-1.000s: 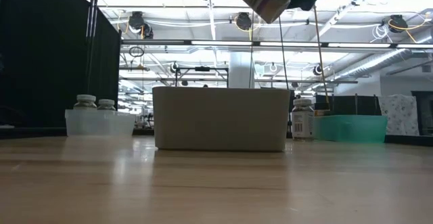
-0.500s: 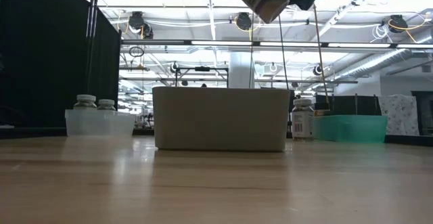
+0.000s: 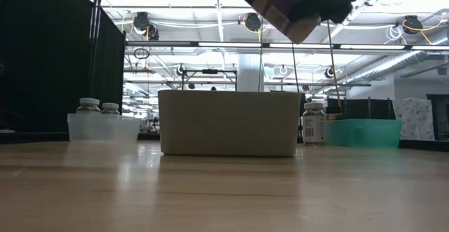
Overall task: Sort spices by type
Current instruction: Put the black seasoning bottle into the green bin
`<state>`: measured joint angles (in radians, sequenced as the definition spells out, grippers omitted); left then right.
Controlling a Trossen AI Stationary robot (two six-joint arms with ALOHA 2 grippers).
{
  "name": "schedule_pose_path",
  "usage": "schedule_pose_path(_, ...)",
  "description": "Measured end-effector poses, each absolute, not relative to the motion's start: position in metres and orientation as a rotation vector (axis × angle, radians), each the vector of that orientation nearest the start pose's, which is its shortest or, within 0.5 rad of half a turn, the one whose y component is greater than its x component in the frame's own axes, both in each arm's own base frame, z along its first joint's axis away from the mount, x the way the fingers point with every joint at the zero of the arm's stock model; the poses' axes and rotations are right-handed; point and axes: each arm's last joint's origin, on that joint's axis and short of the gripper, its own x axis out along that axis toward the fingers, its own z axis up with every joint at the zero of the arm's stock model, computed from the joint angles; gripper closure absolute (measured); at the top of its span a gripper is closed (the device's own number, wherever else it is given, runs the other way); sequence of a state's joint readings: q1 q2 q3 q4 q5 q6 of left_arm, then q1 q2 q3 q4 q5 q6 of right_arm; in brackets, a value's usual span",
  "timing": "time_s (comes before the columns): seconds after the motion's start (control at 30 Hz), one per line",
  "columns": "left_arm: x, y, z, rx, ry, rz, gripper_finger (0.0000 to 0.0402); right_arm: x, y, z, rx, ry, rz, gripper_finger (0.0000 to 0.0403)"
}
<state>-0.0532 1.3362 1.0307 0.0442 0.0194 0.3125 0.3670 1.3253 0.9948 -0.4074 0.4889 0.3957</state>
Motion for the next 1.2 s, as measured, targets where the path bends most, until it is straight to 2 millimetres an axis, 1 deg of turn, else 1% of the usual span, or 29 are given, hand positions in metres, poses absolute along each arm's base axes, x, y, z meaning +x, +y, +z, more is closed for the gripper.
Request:
schedule_pose_path(0.1,0.294,-0.014,0.317,0.302,0.246,-0.101,0.0132,0.259,0.094,0.262,0.087,0.54,-0.283,0.0276)
schedule_pose_path(0.2,0.292,-0.015,0.304,0.272,0.229,-0.107,0.0132,0.255,0.104,0.25,0.082,0.413,-0.304,0.0276)
schedule_pose_path(0.27,0.289,-0.018,0.291,0.241,0.209,-0.13,0.0132,0.251,0.111,0.243,0.08,0.323,-0.307,0.0276)
schedule_pose_path(0.4,0.284,-0.026,0.277,0.192,0.047,-0.213,0.0132,0.245,0.12,0.238,0.048,0.135,-0.294,0.0276)
schedule_pose_path(0.47,0.282,-0.029,0.274,0.187,-0.039,-0.26,0.0132,0.245,0.122,0.237,0.017,0.075,-0.281,0.0276)
schedule_pose_path(0.53,0.283,-0.032,0.272,0.189,-0.09,-0.267,0.0132,0.248,0.123,0.239,-0.018,0.043,-0.275,0.0276)
schedule_pose_path(0.7,0.294,-0.035,0.266,0.191,-0.12,-0.271,0.0132,0.262,0.123,0.236,-0.115,0.034,-0.3,0.0276)
schedule_pose_path(0.87,0.308,-0.036,0.261,0.191,-0.159,-0.267,0.0132,0.27,0.124,0.241,-0.162,0.013,-0.307,0.0277)
schedule_pose_path(1.03,0.325,-0.038,0.254,0.16,-0.166,-0.269,0.0132,0.272,0.123,0.244,-0.178,0.009,-0.313,0.0277)
schedule_pose_path(1.2,0.345,-0.04,0.251,0.158,-0.162,-0.269,0.0132,0.272,0.124,0.243,-0.184,0.014,-0.31,0.0277)
